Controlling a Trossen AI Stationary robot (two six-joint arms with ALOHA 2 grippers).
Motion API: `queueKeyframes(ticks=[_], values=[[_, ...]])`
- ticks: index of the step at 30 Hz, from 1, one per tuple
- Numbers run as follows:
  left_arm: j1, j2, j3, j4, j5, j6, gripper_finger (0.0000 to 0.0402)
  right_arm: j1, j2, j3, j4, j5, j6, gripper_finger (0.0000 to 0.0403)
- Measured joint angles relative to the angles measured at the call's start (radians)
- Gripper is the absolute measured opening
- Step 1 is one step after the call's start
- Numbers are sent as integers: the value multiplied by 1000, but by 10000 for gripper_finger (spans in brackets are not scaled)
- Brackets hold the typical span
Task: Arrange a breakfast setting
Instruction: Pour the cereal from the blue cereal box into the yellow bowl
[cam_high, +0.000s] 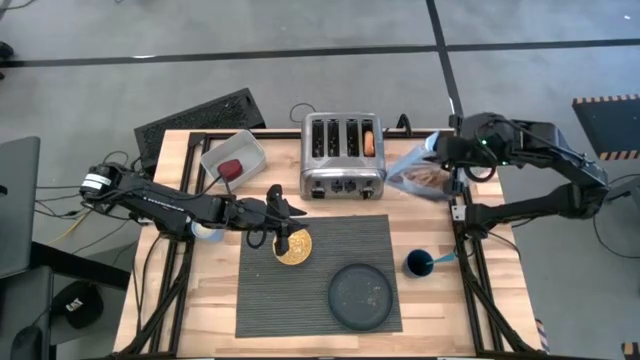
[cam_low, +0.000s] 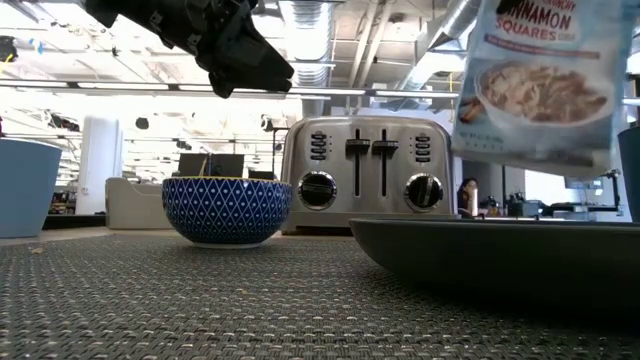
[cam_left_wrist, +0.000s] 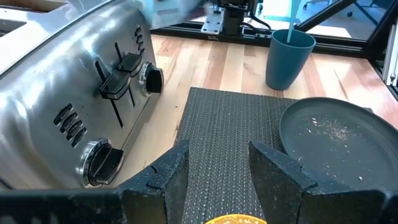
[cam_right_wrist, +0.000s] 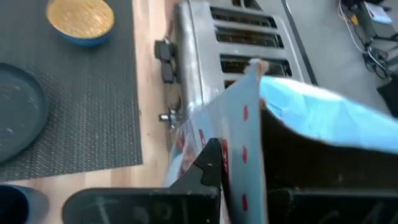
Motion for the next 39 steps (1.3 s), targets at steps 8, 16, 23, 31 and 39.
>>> queueKeyframes(ticks=[8,16,23,31,39], values=[[4,-1,0,114,36,22,158,76,13,22,61,-28,33,20],[47,-1,0,132,74,-17,222,150,29,22,158,-36,29,20],[60,-1,0,182,-56,-16,245,223,88,20,243,-39,26,20],[20,14,0,308,-44,61,245,277,175,20,343,-38,11,20],[-10,14,0,345,-39,86,255,287,247,20,405,-37,1,20]])
